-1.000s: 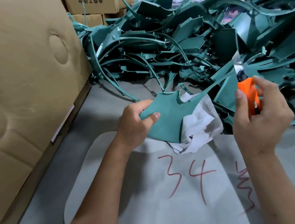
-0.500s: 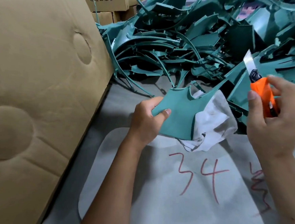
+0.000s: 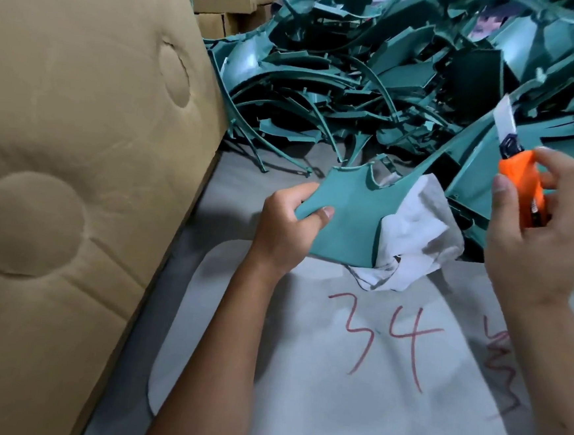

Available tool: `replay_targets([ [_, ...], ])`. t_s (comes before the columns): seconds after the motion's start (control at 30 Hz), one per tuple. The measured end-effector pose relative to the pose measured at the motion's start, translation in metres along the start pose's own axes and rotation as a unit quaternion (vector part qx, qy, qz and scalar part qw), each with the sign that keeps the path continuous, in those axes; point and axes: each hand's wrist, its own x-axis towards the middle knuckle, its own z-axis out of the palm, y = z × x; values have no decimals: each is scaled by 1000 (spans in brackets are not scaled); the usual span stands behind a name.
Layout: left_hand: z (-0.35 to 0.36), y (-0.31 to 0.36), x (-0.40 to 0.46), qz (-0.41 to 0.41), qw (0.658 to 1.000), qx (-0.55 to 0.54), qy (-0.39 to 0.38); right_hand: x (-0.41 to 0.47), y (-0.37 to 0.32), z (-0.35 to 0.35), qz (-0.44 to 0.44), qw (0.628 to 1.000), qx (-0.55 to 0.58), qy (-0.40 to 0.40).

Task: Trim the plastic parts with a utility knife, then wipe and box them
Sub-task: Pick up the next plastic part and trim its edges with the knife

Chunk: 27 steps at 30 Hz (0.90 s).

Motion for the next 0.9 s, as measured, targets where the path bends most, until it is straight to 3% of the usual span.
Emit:
replay_targets([
  [0.23, 0, 3, -1, -17, 1000, -20, 4, -2, -13, 5, -9, 996, 4, -91],
  [0.43, 3, 2, 0, -43, 997, -52, 38, -12, -25, 12, -17, 975, 61, -215],
  [0.63, 12, 0, 2, -49, 994, -83, 58, -26, -51, 25, 25, 973, 67, -219],
  [0.77, 21, 0, 6, -102, 968, -166, 157, -30, -58, 28, 11, 957, 98, -272],
  [0.9, 16, -1, 14, -151, 922, -275, 226, -33, -57, 26, -9, 932, 125, -339],
])
